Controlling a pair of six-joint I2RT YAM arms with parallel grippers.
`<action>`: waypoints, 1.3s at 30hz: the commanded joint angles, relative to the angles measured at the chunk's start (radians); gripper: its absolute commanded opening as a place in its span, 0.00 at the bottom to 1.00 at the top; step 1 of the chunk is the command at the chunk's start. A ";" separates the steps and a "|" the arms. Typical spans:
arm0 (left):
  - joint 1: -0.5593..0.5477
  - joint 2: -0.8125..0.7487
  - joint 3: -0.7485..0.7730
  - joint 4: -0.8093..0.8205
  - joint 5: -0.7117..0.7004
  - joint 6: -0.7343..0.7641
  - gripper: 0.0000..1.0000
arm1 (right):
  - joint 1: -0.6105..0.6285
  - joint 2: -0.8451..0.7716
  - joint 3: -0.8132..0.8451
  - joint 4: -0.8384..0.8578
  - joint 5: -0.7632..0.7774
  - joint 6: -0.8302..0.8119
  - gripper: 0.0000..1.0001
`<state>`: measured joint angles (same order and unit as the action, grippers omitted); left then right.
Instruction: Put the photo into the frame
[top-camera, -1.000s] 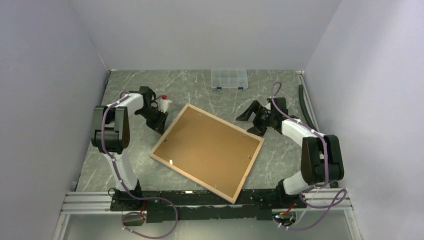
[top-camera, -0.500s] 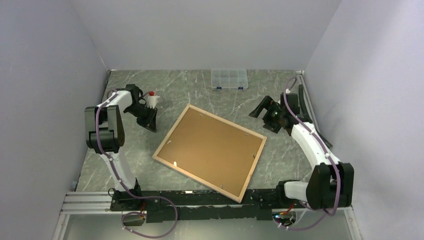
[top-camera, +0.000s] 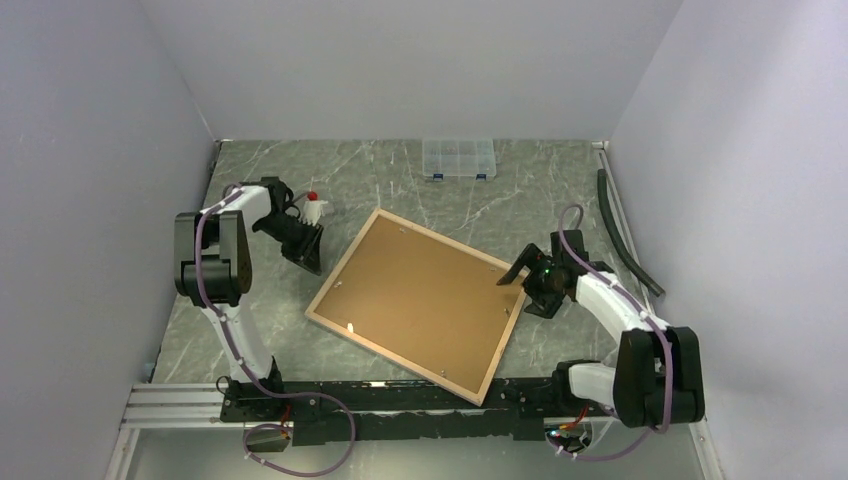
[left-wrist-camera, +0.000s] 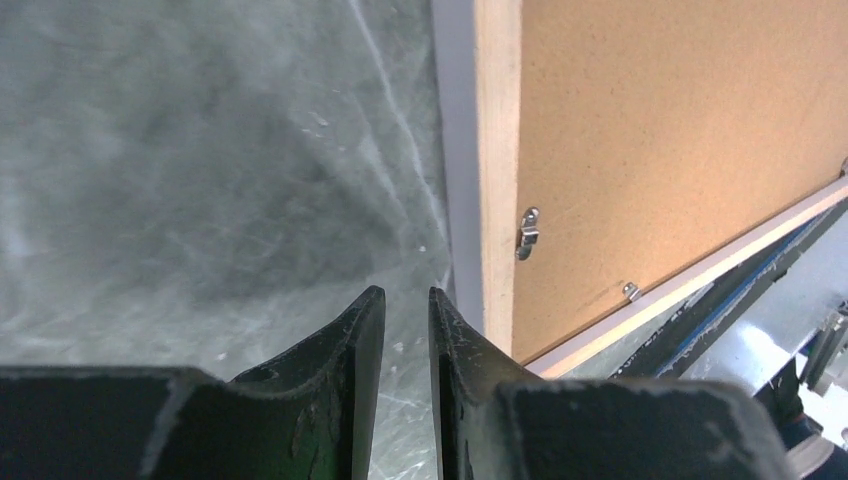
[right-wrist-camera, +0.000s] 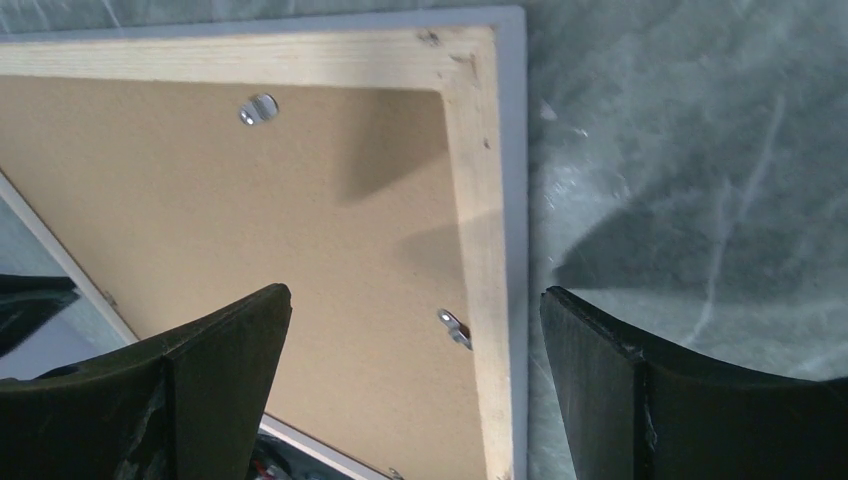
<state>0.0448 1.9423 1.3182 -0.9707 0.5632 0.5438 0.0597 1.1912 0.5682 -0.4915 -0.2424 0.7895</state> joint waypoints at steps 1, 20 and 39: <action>-0.033 -0.024 -0.045 -0.015 0.057 0.051 0.29 | -0.004 0.093 0.075 0.130 -0.059 0.034 1.00; -0.116 -0.032 -0.074 -0.019 0.135 0.046 0.26 | -0.020 0.371 0.495 0.116 0.095 -0.031 1.00; -0.008 0.041 -0.033 -0.111 0.300 0.074 0.28 | 0.615 0.427 0.396 0.603 0.018 0.267 0.82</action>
<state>0.0406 1.9469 1.2537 -1.0828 0.8158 0.6163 0.6209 1.5356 0.9249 -0.0681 -0.2050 0.9565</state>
